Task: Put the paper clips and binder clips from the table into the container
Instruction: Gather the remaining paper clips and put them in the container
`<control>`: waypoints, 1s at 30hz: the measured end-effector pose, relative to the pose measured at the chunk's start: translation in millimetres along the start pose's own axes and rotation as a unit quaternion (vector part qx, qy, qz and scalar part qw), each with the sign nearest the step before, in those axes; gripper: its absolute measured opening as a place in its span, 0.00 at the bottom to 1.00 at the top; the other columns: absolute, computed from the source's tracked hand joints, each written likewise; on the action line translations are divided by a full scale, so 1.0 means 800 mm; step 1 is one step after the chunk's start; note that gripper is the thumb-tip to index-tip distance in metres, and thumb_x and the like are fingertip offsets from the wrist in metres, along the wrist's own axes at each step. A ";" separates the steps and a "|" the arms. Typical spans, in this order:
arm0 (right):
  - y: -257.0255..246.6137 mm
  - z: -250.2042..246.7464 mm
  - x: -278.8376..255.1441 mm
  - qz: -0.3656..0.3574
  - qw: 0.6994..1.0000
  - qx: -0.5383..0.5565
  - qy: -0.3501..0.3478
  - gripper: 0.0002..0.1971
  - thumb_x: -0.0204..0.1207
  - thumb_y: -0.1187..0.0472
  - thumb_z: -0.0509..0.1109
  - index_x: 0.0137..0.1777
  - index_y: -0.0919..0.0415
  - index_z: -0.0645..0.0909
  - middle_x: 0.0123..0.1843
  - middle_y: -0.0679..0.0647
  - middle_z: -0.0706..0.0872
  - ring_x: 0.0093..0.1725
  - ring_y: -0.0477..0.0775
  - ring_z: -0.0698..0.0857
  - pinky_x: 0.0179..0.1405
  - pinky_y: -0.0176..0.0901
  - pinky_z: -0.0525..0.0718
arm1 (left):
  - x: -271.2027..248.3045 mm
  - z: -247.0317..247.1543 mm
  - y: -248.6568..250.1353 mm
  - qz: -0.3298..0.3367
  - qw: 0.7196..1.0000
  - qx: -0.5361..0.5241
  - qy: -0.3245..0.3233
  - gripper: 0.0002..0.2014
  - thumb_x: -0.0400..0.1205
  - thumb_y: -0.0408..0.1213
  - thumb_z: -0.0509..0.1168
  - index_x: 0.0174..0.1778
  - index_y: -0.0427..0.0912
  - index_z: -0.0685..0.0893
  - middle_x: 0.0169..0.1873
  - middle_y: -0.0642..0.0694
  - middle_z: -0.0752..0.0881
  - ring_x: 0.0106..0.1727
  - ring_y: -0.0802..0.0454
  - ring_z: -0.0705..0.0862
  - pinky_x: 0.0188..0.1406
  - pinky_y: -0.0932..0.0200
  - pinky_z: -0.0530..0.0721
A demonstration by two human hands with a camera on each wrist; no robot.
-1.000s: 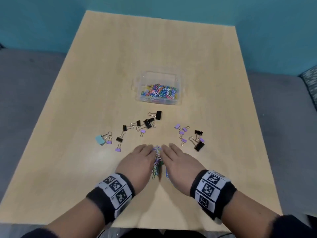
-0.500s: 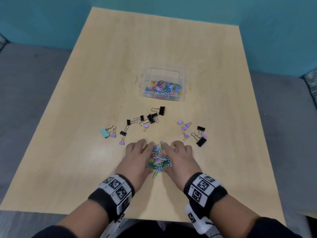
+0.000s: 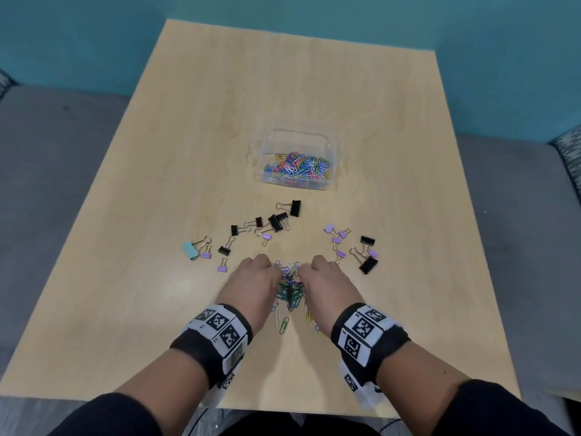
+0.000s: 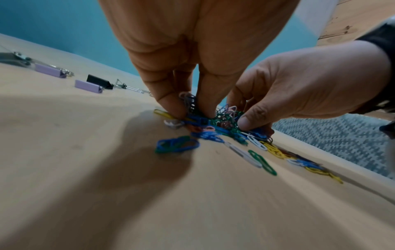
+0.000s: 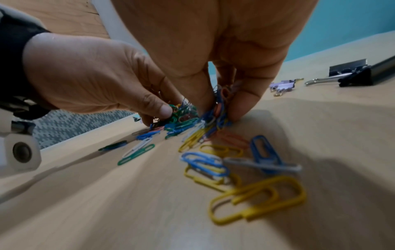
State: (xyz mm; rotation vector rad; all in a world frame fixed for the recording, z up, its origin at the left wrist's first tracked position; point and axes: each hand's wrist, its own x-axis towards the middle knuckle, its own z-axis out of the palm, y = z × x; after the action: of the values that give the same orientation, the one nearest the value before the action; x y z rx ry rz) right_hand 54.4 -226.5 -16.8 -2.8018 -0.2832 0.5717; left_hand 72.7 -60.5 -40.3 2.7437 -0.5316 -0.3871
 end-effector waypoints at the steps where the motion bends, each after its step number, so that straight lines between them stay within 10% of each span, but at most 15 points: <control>1: 0.000 0.000 0.000 -0.003 1.000 -0.004 0.002 0.16 0.72 0.74 0.63 0.44 0.54 0.63 0.46 0.52 0.64 0.42 0.55 0.64 0.36 0.46 0.64 | 0.000 0.000 -0.001 0.001 1.000 0.003 -0.004 0.08 0.69 0.28 0.72 0.37 0.45 0.84 0.37 0.47 0.79 0.35 0.46 0.76 0.28 0.52 0.79; 9: 0.005 -0.005 0.001 -0.003 1.000 0.029 0.005 0.20 0.65 0.77 0.66 0.38 0.53 0.62 0.37 0.48 0.63 0.30 0.54 0.63 0.23 0.40 0.50 | -0.002 -0.013 0.002 -0.016 0.999 -0.043 -0.016 0.06 0.70 0.27 0.71 0.34 0.42 0.83 0.33 0.47 0.78 0.32 0.44 0.79 0.25 0.51 0.79; 14: 0.011 -0.028 0.002 0.036 0.988 0.153 -0.015 0.07 0.77 0.65 0.63 0.40 0.54 0.72 0.42 0.50 0.76 0.39 0.55 0.78 0.35 0.47 0.76 | -0.001 -0.038 0.003 -0.085 0.981 -0.166 -0.043 0.06 0.77 0.34 0.67 0.43 0.48 0.88 0.41 0.51 0.81 0.43 0.52 0.81 0.43 0.56 0.79; 20: 0.028 -0.068 0.013 0.133 0.875 0.461 -0.064 0.10 0.71 0.70 0.71 0.34 0.55 0.81 0.27 0.52 0.82 0.22 0.51 0.82 0.22 0.38 0.76 | 0.014 -0.088 -0.003 -0.191 0.865 -0.462 -0.043 0.05 0.63 0.39 0.72 0.34 0.47 0.90 0.26 0.46 0.86 0.26 0.52 0.81 0.31 0.57 0.82; 24: 0.035 -0.109 0.044 0.115 0.784 0.609 -0.042 0.07 0.71 0.78 0.71 0.39 0.68 0.80 0.24 0.59 0.81 0.21 0.52 0.78 0.19 0.37 0.79 | 0.054 -0.123 -0.001 -0.209 0.797 -0.566 -0.033 0.06 0.67 0.24 0.76 0.35 0.38 0.89 0.27 0.37 0.85 0.29 0.46 0.80 0.31 0.56 0.80; 30: 0.052 -0.174 0.136 0.118 0.806 0.576 0.067 0.11 0.72 0.79 0.68 0.35 0.64 0.79 0.25 0.57 0.80 0.23 0.52 0.79 0.22 0.39 0.83 | 0.163 -0.170 -0.007 -0.181 0.823 -0.536 0.055 0.05 0.73 0.20 0.71 0.37 0.34 0.86 0.27 0.38 0.83 0.26 0.49 0.80 0.29 0.62 0.86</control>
State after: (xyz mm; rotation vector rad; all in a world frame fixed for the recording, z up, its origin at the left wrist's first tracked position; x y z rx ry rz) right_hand 214.6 -270.1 55.5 -1.6527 0.3599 0.3770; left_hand 234.2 -73.3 55.6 1.7072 0.2345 -0.4293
